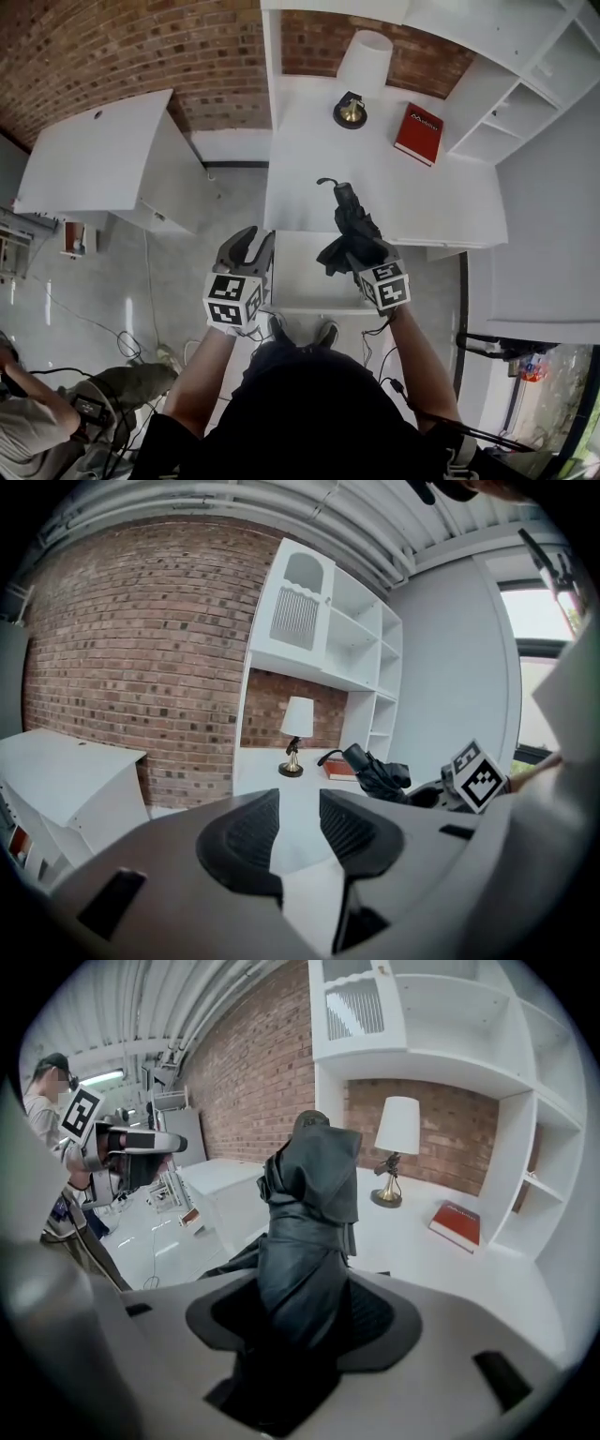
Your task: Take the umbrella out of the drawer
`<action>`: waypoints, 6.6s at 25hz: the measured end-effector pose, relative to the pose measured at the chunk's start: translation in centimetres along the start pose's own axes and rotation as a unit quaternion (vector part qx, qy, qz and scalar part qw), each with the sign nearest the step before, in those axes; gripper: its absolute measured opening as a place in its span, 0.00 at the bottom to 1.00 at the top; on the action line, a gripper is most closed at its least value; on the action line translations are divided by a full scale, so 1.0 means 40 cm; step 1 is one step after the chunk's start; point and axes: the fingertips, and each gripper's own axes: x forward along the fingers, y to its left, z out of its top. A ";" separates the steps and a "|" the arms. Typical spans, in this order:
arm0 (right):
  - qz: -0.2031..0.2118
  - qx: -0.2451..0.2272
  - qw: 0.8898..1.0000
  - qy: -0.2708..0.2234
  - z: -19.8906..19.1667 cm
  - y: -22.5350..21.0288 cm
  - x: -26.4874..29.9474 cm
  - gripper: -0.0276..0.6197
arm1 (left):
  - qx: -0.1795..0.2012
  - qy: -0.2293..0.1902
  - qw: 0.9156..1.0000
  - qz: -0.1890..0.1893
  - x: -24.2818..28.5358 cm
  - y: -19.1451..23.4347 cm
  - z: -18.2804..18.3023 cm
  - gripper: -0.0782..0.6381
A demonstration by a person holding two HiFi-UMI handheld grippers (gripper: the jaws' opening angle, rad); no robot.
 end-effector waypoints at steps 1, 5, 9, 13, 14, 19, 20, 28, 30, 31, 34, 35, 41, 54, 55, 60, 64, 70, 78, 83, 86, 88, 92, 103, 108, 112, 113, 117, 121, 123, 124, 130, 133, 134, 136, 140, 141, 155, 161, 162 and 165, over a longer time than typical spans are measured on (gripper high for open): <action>-0.004 0.001 1.000 -0.004 0.008 -0.006 -0.005 0.41 | -0.001 -0.002 1.000 -0.003 0.000 0.001 0.005 0.29; -0.021 0.008 1.000 -0.004 0.025 -0.030 -0.017 0.41 | -0.023 -0.013 0.999 -0.018 0.007 0.019 0.027 0.29; -0.041 0.002 0.999 0.007 0.044 -0.056 -0.013 0.41 | -0.025 -0.018 0.999 -0.026 0.013 0.054 0.042 0.29; -0.063 0.004 0.998 0.015 0.054 -0.085 -0.008 0.41 | -0.027 -0.014 0.999 -0.033 0.012 0.095 0.031 0.29; -0.069 0.006 0.997 0.015 0.058 -0.092 -0.008 0.41 | -0.027 -0.013 0.999 -0.035 0.013 0.105 0.028 0.29; -0.087 0.019 0.996 0.013 0.081 -0.130 -0.013 0.41 | -0.024 -0.008 0.999 -0.041 0.033 0.135 0.028 0.29; -0.090 0.019 0.996 0.014 0.082 -0.138 -0.012 0.41 | -0.024 -0.006 0.999 -0.042 0.039 0.136 0.025 0.29; -0.084 0.019 0.996 0.020 0.070 -0.262 0.030 0.41 | -0.023 0.009 0.999 -0.021 0.110 0.112 0.016 0.29; -0.079 0.017 0.996 0.024 0.058 -0.305 0.043 0.41 | -0.026 0.015 0.999 -0.010 0.127 0.098 0.009 0.29; -0.076 0.014 0.997 0.027 0.054 -0.329 0.049 0.41 | -0.027 0.018 0.999 -0.004 0.137 0.090 0.008 0.29; -0.071 0.003 0.997 0.040 0.041 -0.421 0.069 0.41 | -0.031 0.024 0.999 0.015 0.171 0.064 0.015 0.29; -0.071 0.001 0.996 0.044 0.035 -0.456 0.074 0.41 | -0.032 0.026 0.999 0.022 0.183 0.054 0.017 0.29; -0.076 -0.003 0.994 0.080 -0.034 -0.658 0.111 0.41 | -0.043 0.041 0.996 0.062 0.224 0.013 -0.012 0.29; -0.089 -0.016 0.981 0.173 -0.164 -0.834 0.196 0.41 | -0.063 0.058 0.989 0.122 0.195 0.046 -0.057 0.29; -0.087 -0.018 0.980 0.178 -0.170 -0.847 0.206 0.41 | -0.063 0.059 0.988 0.126 0.196 0.039 -0.056 0.29; -0.073 -0.024 0.978 0.194 -0.189 -0.901 0.244 0.42 | -0.058 0.071 0.985 0.144 0.192 -0.007 -0.063 0.29; -0.075 -0.031 0.977 0.197 -0.196 -0.921 0.269 0.44 | -0.064 0.080 0.981 0.167 0.161 -0.029 -0.078 0.29; -0.082 -0.035 0.982 0.164 -0.189 -0.948 0.274 0.61 | -0.080 0.078 0.974 0.196 0.125 -0.050 -0.114 0.29; -0.107 -0.046 0.991 0.063 -0.078 -0.934 0.154 0.53 | -0.081 0.043 0.977 0.195 0.100 -0.073 -0.102 0.29; -0.161 -0.008 0.985 -0.068 0.112 -0.849 -0.012 0.32 | -0.077 0.020 0.981 0.179 0.053 0.003 -0.034 0.29; -0.162 0.025 0.976 -0.143 0.211 -0.778 -0.111 0.24 | -0.069 -0.002 0.982 0.174 0.019 0.024 0.007 0.29; -0.146 0.034 0.972 -0.182 0.267 -0.700 -0.173 0.22 | -0.061 -0.017 0.983 0.170 -0.016 0.032 0.041 0.29; -0.123 0.023 0.959 -0.253 0.377 -0.535 -0.290 0.19 | -0.044 -0.068 0.985 0.154 -0.071 0.045 0.129 0.29; -0.122 0.004 0.925 -0.359 0.492 -0.160 -0.554 0.06 | 0.028 -0.172 0.980 0.100 -0.254 -0.003 0.312 0.29; -0.139 -0.006 0.916 -0.376 0.507 -0.072 -0.615 0.05 | 0.052 -0.202 0.975 0.080 -0.300 -0.016 0.366 0.28; -0.157 -0.015 0.912 -0.380 0.526 -0.074 -0.631 0.04 | 0.046 -0.210 0.972 0.094 -0.298 0.005 0.404 0.28; -0.160 -0.020 0.910 -0.382 0.533 -0.080 -0.638 0.04 | 0.046 -0.212 0.971 0.098 -0.297 0.007 0.415 0.28; -0.170 -0.031 0.903 -0.392 0.546 -0.112 -0.654 0.04 | 0.036 -0.215 0.970 0.112 -0.288 0.005 0.442 0.28; -0.161 -0.045 0.905 -0.391 0.531 -0.126 -0.657 0.04 | 0.028 -0.217 0.969 0.118 -0.287 -0.025 0.441 0.28; -0.154 -0.051 0.905 -0.392 0.528 -0.146 -0.661 0.04 | 0.028 -0.217 0.968 0.122 -0.275 -0.044 0.446 0.28; -0.151 -0.050 0.905 -0.393 0.526 -0.159 -0.661 0.04 | 0.028 -0.216 0.968 0.123 -0.267 -0.053 0.448 0.28; -0.139 -0.038 0.909 -0.391 0.492 -0.221 -0.649 0.04 | 0.032 -0.207 0.970 0.125 -0.230 -0.108 0.437 0.28; -0.137 -0.037 0.910 -0.389 0.483 -0.241 -0.649 0.04 | 0.033 -0.208 0.970 0.124 -0.217 -0.128 0.440 0.28; -0.137 -0.037 0.910 -0.389 0.482 -0.246 -0.650 0.04 | 0.033 -0.208 0.970 0.124 -0.214 -0.133 0.440 0.28; -0.136 -0.039 0.910 -0.389 0.483 -0.252 -0.652 0.04 | 0.028 -0.208 0.970 0.123 -0.209 -0.138 0.438 0.28; -0.134 -0.041 0.911 -0.388 0.485 -0.254 -0.647 0.04 | 0.020 -0.205 0.971 0.119 -0.202 -0.139 0.435 0.28; -0.133 -0.041 0.911 -0.388 0.485 -0.254 -0.646 0.04 | 0.019 -0.206 0.971 0.118 -0.202 -0.138 0.436 0.28; -0.134 -0.040 0.912 -0.385 0.487 -0.239 -0.644 0.04 | 0.009 -0.206 0.973 0.105 -0.197 -0.131 0.434 0.28; -0.140 -0.039 0.912 -0.383 0.488 -0.232 -0.641 0.04 | 0.007 -0.201 0.975 0.098 -0.188 -0.116 0.423 0.28; -0.141 -0.039 0.912 -0.383 0.488 -0.230 -0.639 0.04 | 0.007 -0.201 0.975 0.097 -0.186 -0.114 0.422 0.28; -0.143 -0.038 0.913 -0.380 0.493 -0.224 -0.631 0.04 | 0.008 -0.199 0.975 0.093 -0.183 -0.102 0.424 0.28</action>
